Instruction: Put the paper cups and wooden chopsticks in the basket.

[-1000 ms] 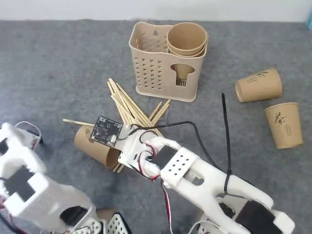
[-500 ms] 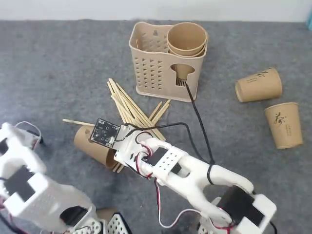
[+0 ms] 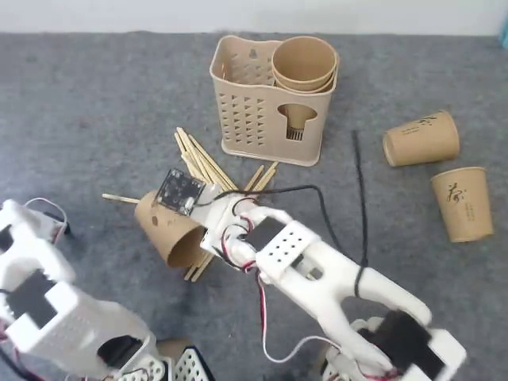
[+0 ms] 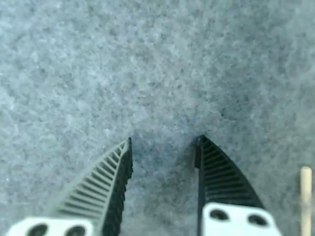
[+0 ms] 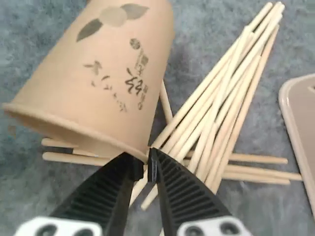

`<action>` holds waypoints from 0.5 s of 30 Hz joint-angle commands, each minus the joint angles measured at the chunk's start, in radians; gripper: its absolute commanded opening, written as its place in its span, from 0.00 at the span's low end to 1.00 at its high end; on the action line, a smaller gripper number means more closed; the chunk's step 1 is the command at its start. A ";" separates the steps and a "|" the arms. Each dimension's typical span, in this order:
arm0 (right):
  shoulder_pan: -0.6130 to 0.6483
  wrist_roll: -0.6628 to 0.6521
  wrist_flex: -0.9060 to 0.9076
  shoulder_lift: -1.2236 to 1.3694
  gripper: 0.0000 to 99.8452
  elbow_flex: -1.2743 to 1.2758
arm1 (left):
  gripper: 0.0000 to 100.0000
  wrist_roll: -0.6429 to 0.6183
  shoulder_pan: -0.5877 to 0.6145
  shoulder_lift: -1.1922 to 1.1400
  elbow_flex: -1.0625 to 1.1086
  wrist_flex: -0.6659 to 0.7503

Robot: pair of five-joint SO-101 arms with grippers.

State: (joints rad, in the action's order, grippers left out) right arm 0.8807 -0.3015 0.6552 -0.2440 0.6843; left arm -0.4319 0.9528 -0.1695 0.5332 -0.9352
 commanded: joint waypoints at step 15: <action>-0.479 -0.143 1.144 -0.031 0.01 -0.796 | 0.20 0.002 -0.012 0.002 -0.035 -0.014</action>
State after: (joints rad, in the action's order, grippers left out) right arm 0.5079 -0.3982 1.7031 -0.2961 -0.0460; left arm -0.4319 0.9528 -0.1695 0.5332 -0.9352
